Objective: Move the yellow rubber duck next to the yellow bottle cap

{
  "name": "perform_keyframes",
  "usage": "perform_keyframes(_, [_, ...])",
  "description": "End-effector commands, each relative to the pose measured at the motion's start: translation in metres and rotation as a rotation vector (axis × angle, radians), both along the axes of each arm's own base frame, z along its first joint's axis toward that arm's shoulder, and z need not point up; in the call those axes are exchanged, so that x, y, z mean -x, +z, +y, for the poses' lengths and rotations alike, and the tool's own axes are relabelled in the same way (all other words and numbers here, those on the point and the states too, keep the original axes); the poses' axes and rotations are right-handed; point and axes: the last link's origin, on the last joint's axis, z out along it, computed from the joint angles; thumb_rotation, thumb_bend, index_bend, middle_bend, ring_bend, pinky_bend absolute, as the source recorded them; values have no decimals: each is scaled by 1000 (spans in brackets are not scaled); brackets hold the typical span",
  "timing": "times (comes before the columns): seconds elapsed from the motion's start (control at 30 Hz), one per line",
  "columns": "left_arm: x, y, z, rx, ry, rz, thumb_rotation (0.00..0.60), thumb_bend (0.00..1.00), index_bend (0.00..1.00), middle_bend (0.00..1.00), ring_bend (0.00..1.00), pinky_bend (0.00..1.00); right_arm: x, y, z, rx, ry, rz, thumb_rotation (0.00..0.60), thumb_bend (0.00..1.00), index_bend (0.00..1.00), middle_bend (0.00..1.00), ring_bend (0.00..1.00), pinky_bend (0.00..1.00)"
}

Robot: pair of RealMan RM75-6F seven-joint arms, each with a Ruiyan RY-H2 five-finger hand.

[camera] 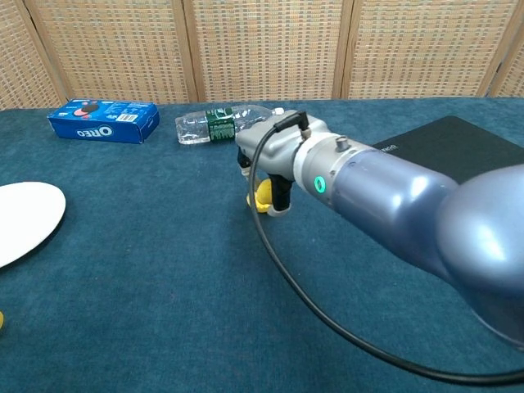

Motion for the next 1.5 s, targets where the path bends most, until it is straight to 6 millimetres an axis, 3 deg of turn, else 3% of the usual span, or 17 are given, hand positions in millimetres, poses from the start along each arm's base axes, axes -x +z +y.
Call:
perform_keyframes(0.03, [1, -1, 1, 6, 2, 1, 600, 158, 0, 0, 0, 0, -20, -13, -8, -4, 29, 14, 600, 251, 550, 98, 0, 66])
perform_keyframes(0.27, [3, -1, 3, 10, 10, -3, 600, 156, 0, 0, 0, 0, -25, -18, -32, 20, -5, 12, 600, 251, 551, 101, 0, 73])
perform_keyframes(0.67, [7, -2, 7, 17, 30, 4, 600, 155, 0, 0, 0, 0, -4, -16, -63, 37, -92, 4, 600, 251, 552, 101, 0, 75])
perform_keyframes(1.0, [9, -5, 10, 34, 44, 0, 600, 156, 0, 0, 0, 0, 6, -32, -60, 3, -95, 10, 600, 249, 551, 101, 0, 76])
perform_keyframes(1.5, [12, -7, 12, 46, 58, -8, 600, 156, 0, 0, 0, 0, 1, -44, -59, -1, -87, 16, 600, 242, 545, 94, 0, 75])
